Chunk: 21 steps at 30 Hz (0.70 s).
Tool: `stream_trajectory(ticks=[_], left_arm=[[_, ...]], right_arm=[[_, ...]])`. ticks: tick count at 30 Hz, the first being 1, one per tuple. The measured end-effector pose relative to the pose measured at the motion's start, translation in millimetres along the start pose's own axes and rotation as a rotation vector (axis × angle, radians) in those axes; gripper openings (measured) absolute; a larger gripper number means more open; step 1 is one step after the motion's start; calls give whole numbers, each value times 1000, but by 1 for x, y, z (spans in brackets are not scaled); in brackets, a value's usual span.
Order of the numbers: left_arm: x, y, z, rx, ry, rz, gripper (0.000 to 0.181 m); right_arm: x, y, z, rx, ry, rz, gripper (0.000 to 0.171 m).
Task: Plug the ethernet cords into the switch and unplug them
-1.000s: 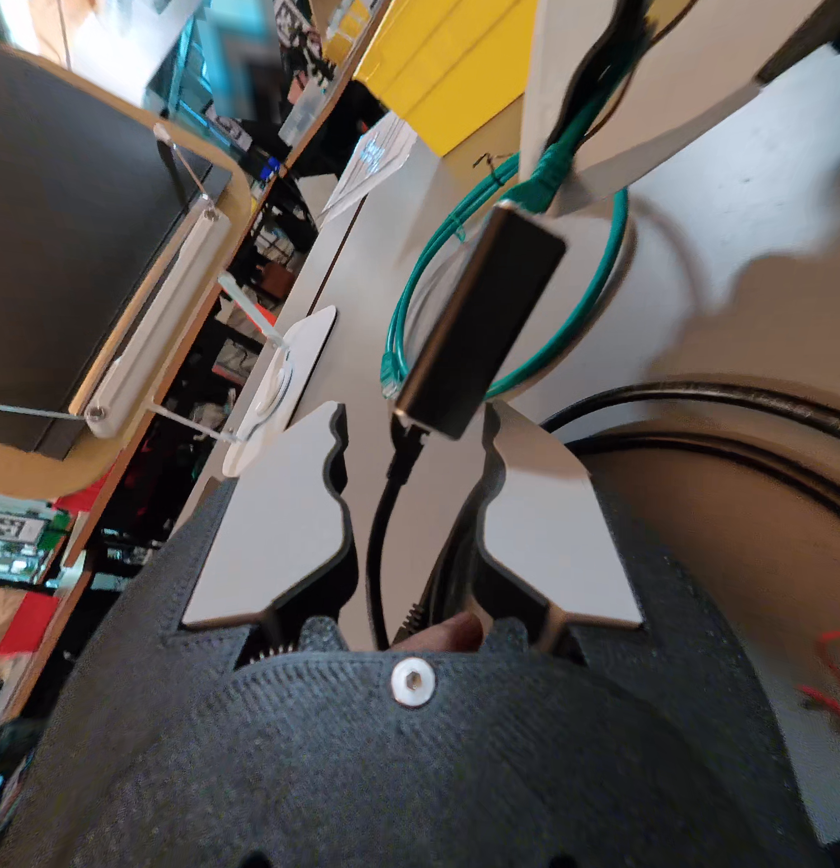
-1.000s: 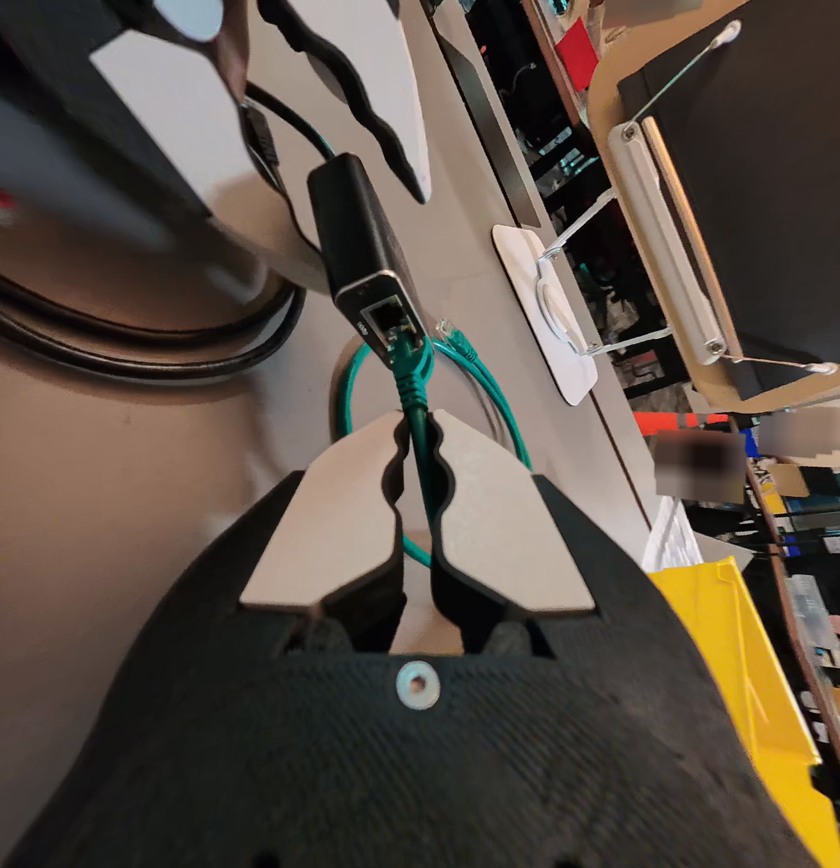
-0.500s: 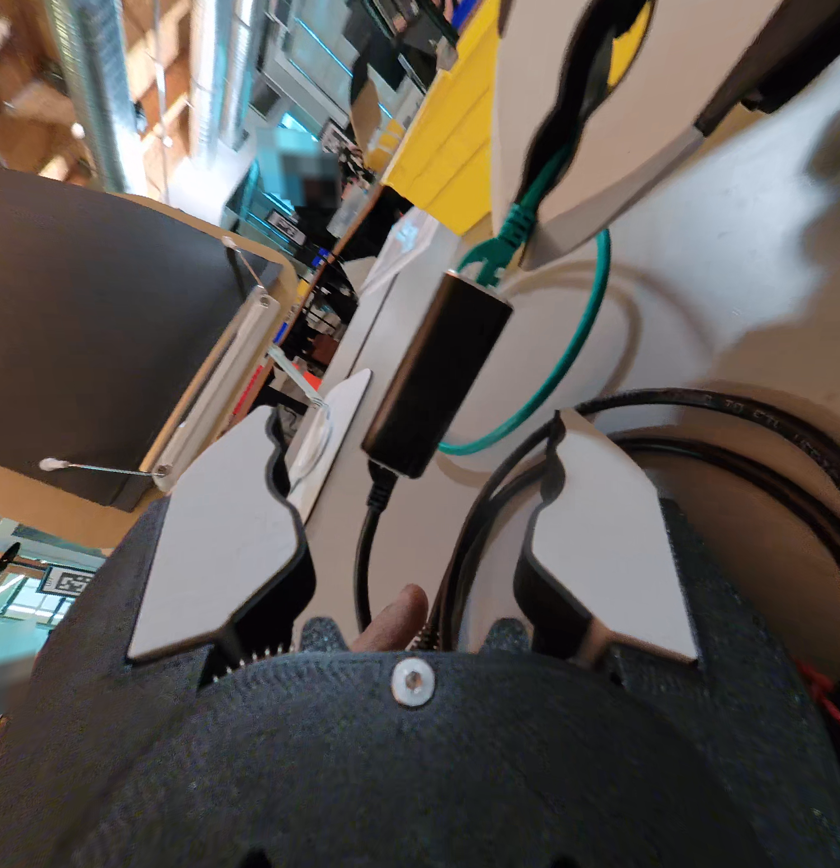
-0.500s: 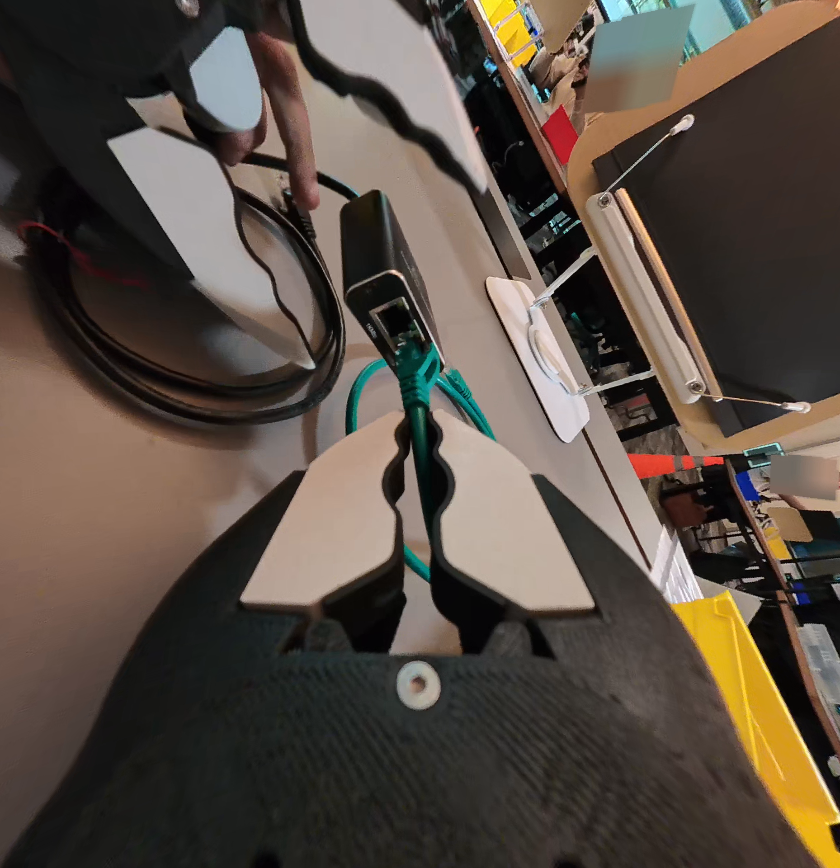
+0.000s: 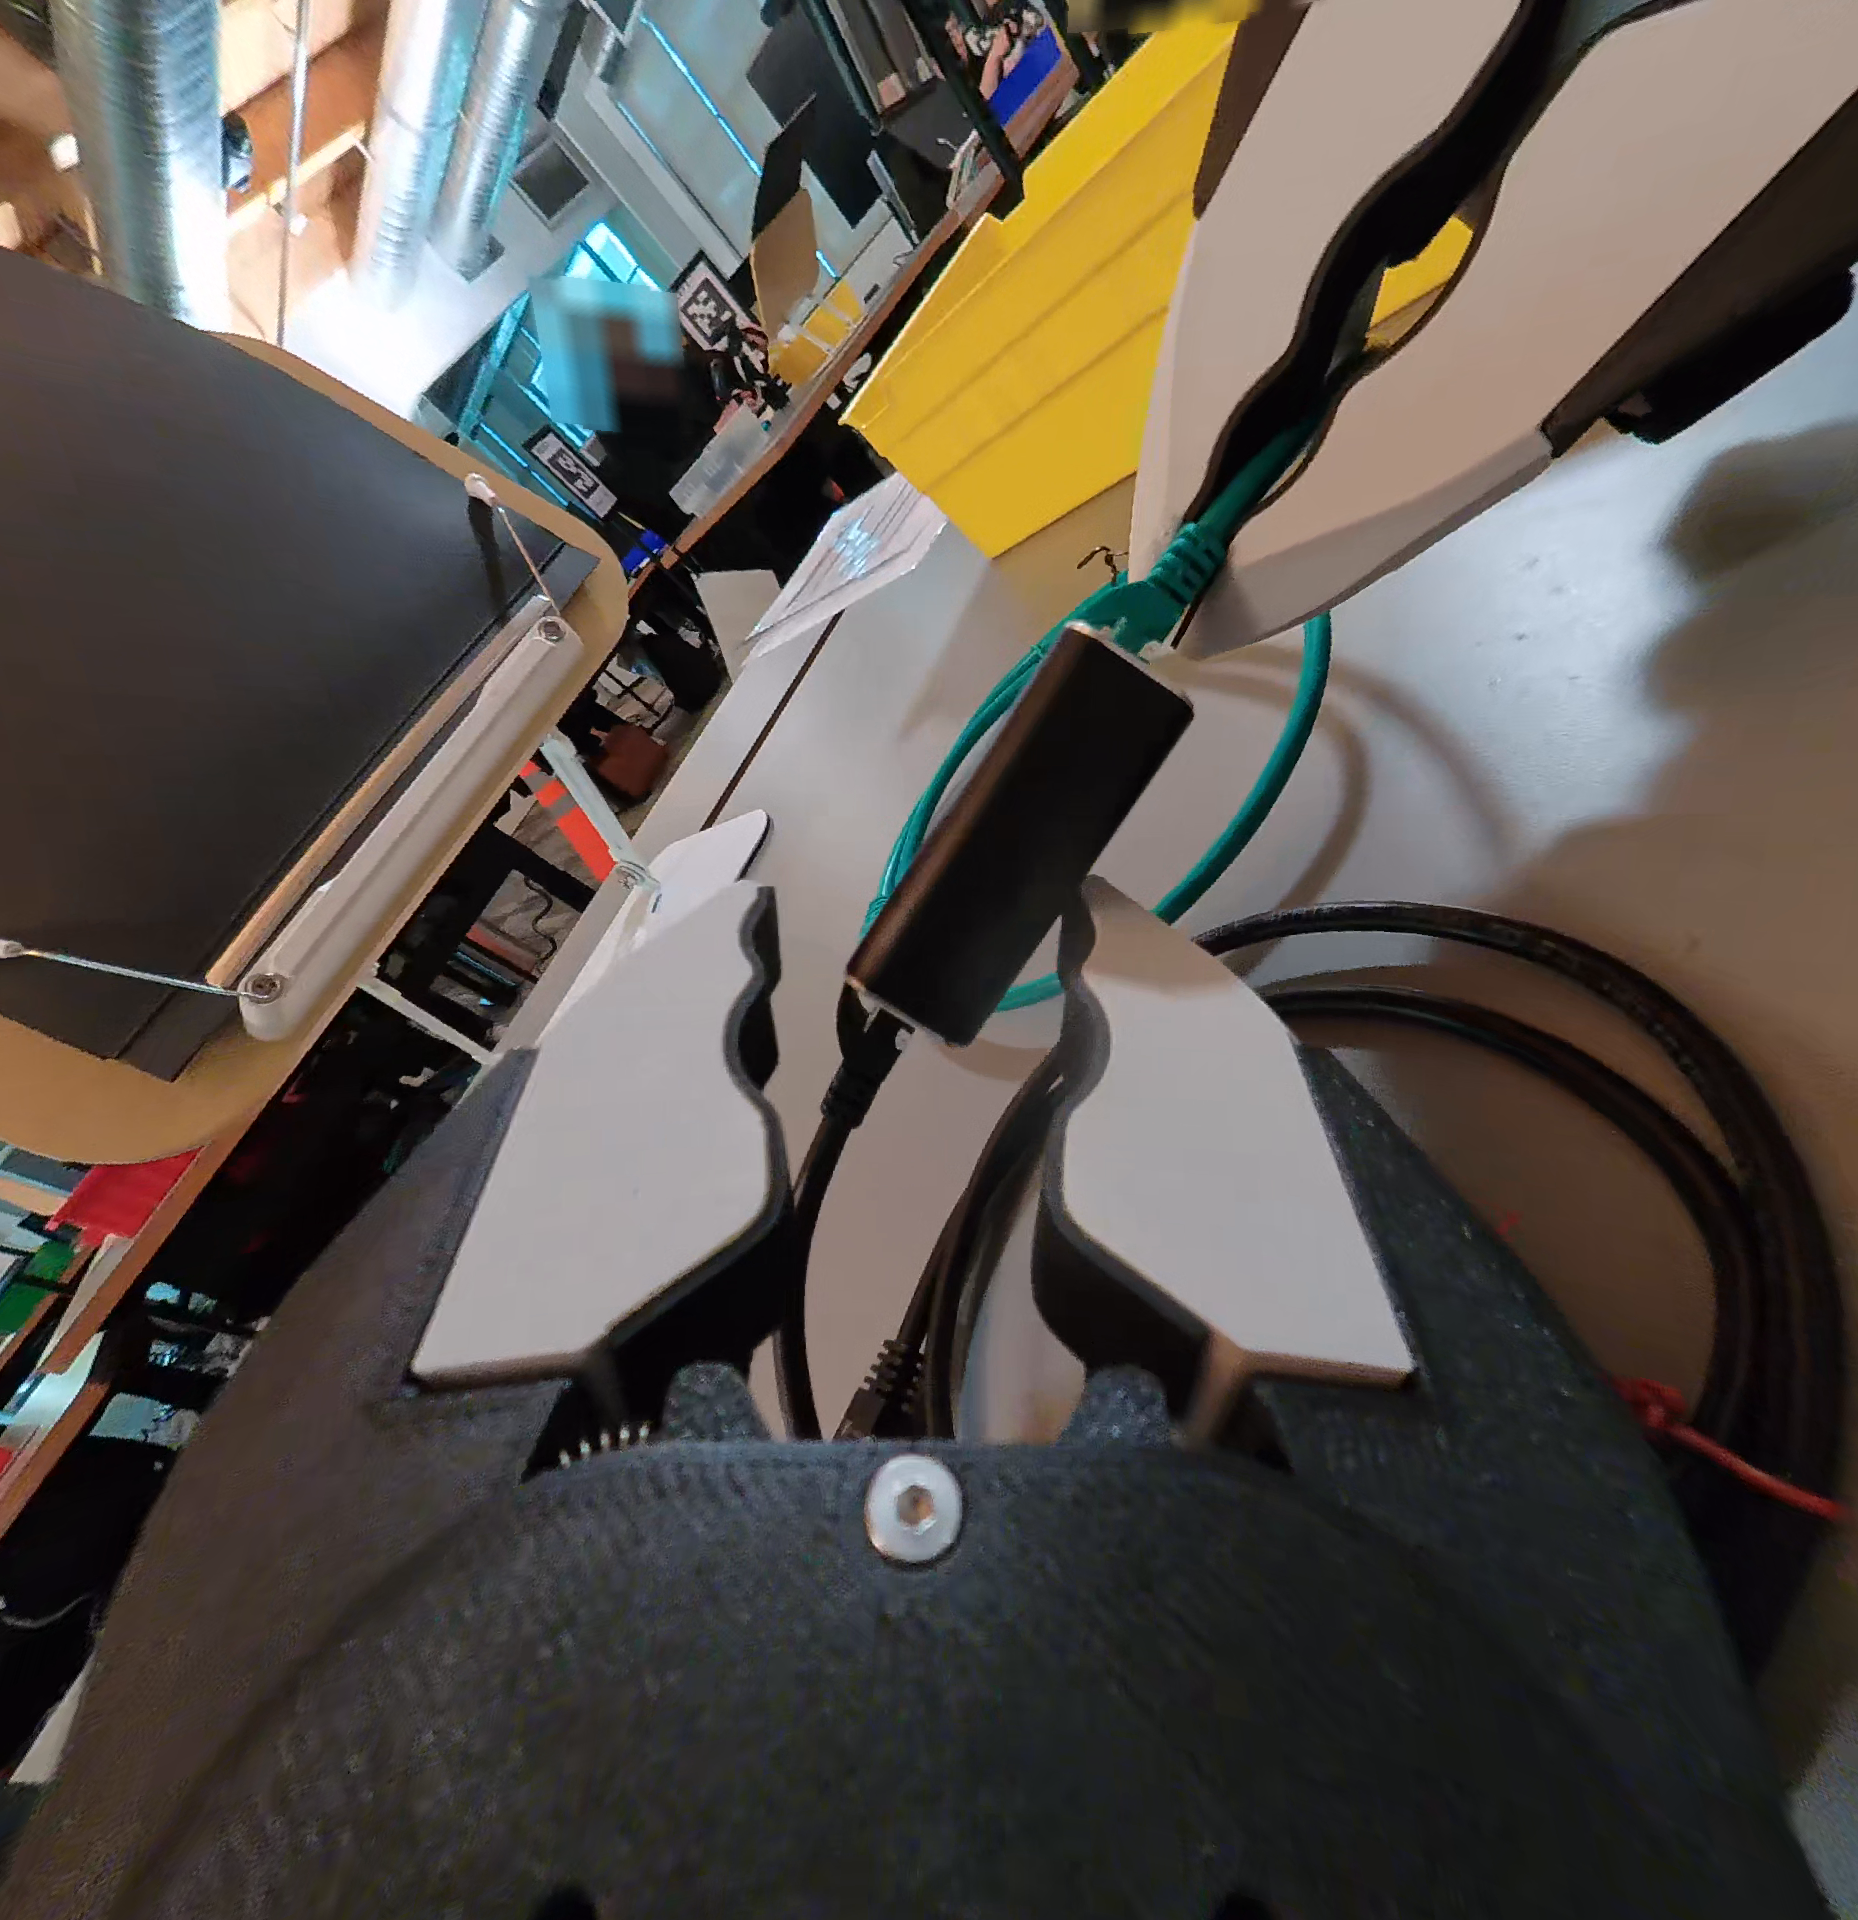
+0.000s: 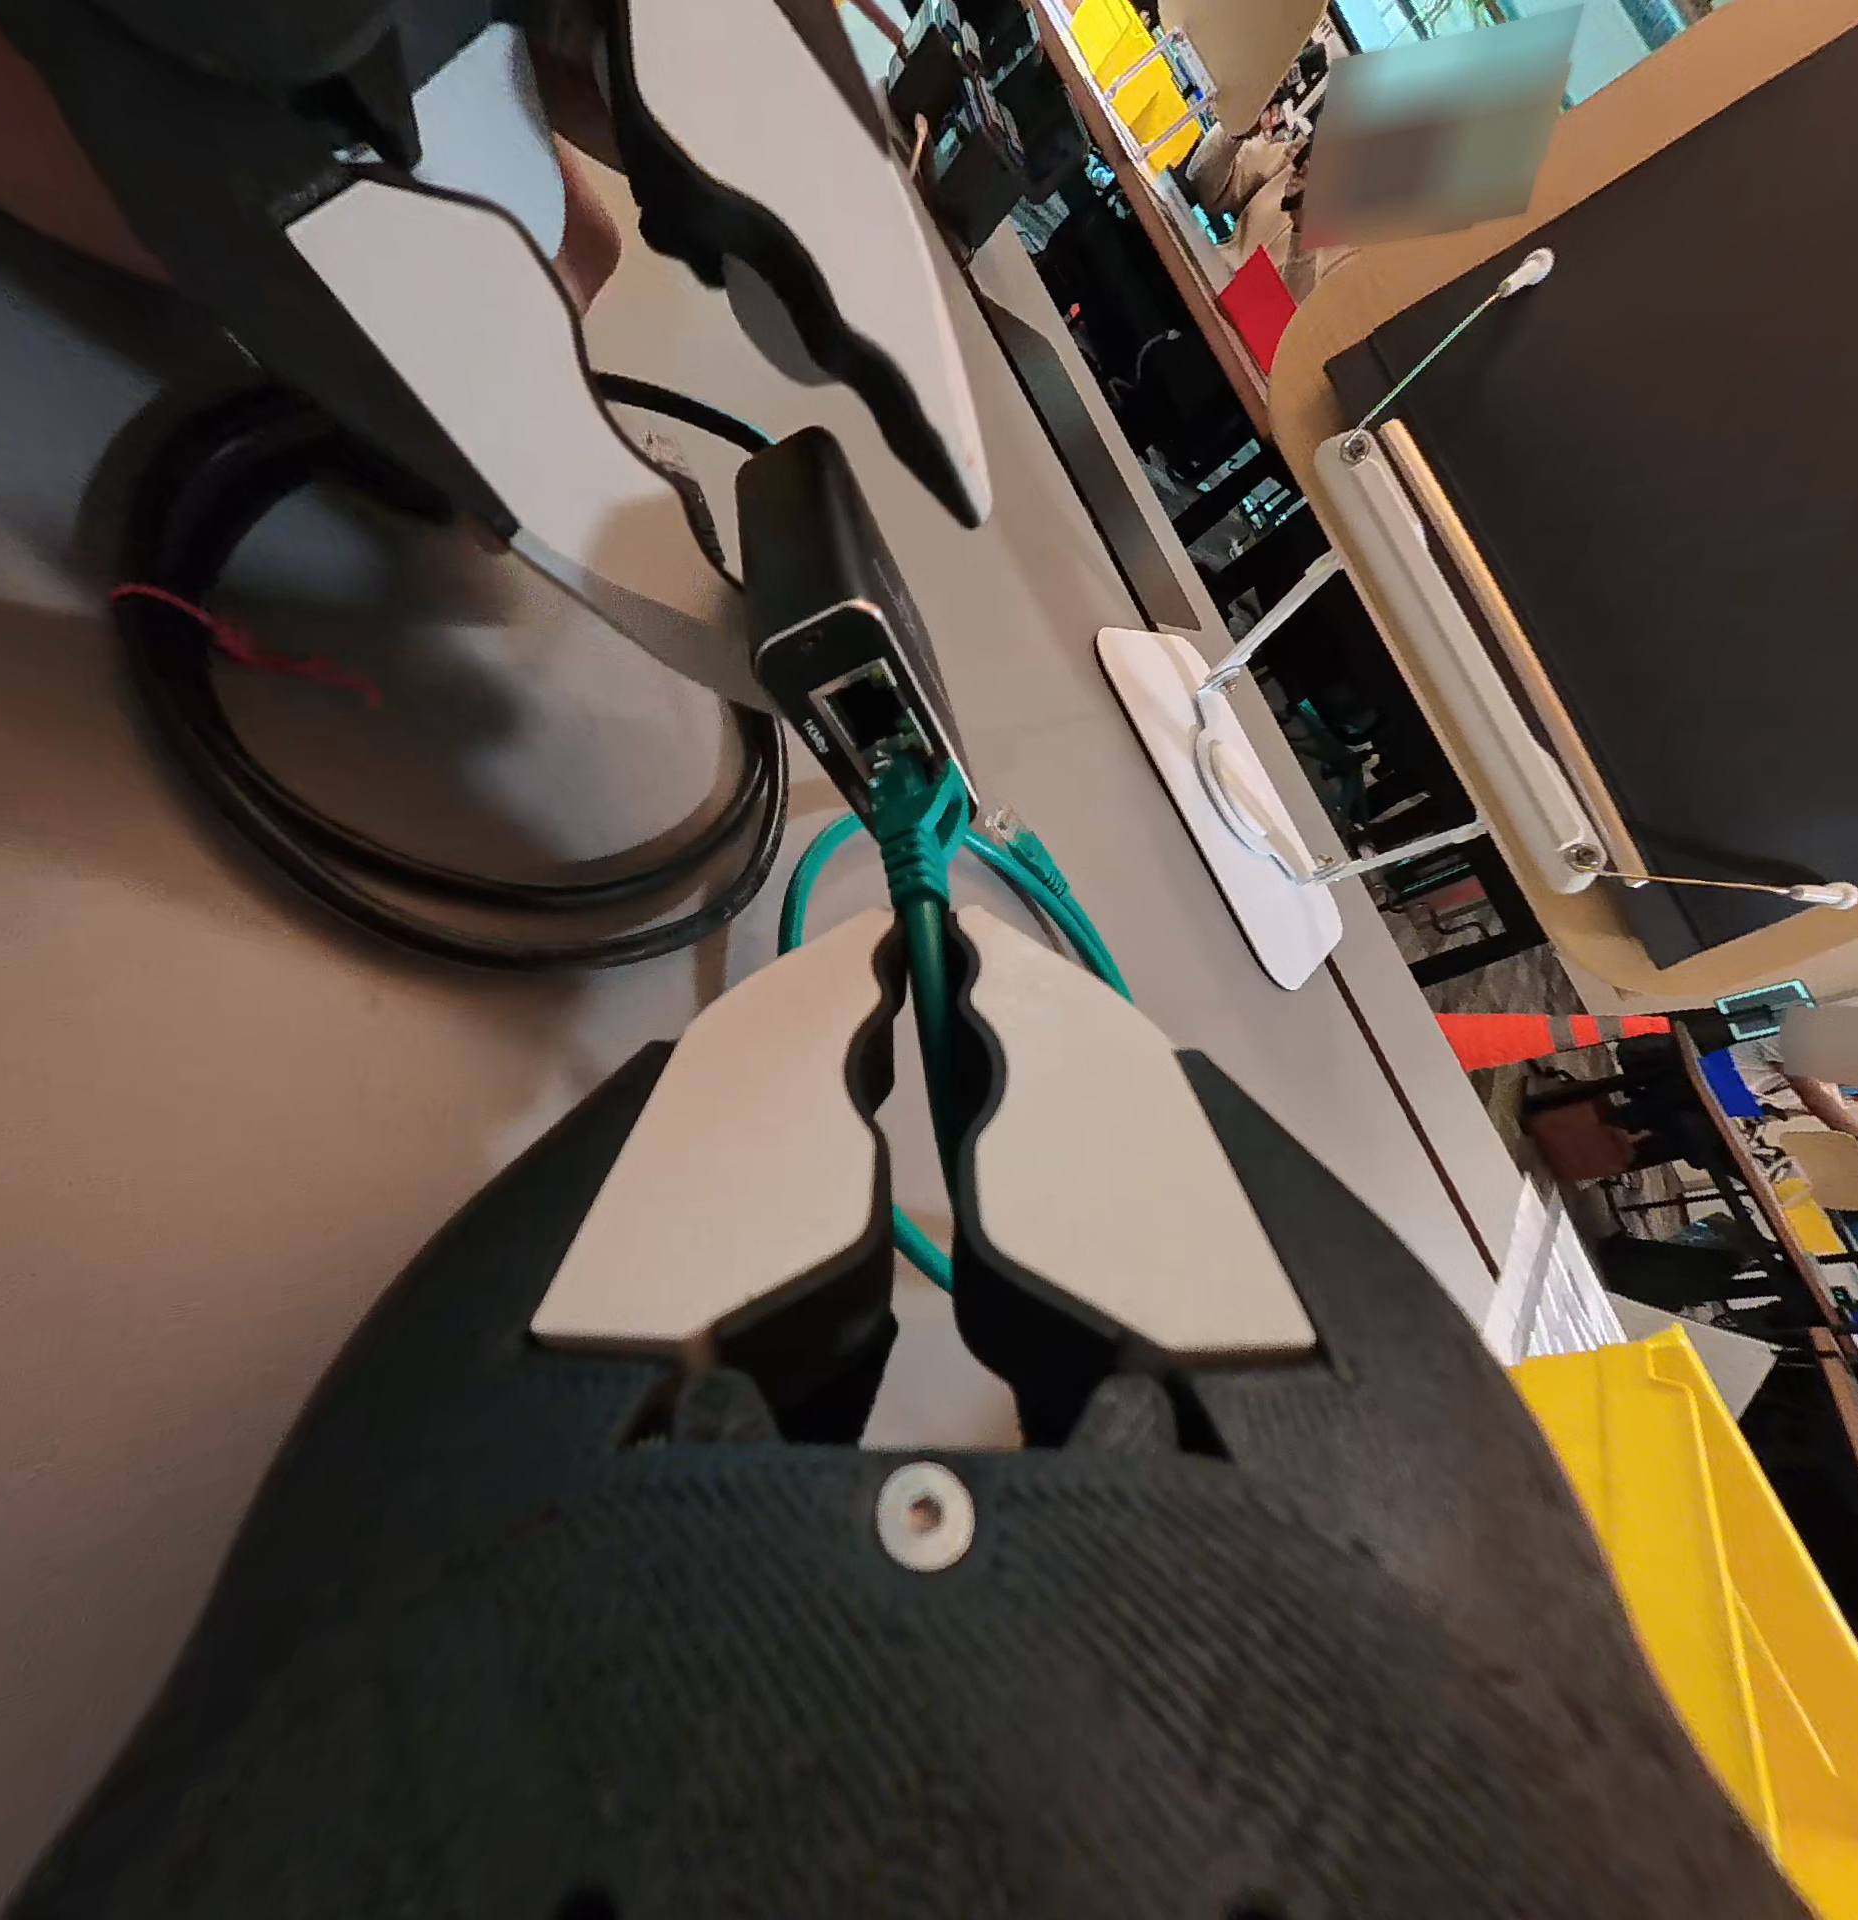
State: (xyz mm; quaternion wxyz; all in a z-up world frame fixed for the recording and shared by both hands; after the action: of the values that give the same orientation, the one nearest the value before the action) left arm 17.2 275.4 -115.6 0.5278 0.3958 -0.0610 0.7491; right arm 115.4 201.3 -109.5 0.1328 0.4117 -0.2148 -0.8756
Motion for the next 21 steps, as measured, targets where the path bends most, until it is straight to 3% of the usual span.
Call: stream_trajectory(ticks=[6, 21], left_arm=[[-4, -2, -2, 8, -46, -15, 37], [-5, -5, -5, 22, -73, -13, 35]], right_arm=[[0, 0, 0, -1, -9, 10, 6], [1, -2, 0, -2, -25, 35, 6]])
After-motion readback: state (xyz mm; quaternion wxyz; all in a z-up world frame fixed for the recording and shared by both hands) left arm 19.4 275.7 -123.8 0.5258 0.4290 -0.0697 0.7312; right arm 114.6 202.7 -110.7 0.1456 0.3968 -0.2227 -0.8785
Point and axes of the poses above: each gripper's, where its closed fingertips meet, y back along the fingers, z out of its top, x = y × z across the jaws, the point moved 5 cm from there along y, back along the fingers, and after that the axes turned 14 degrees about x, right-handed, at the moved point
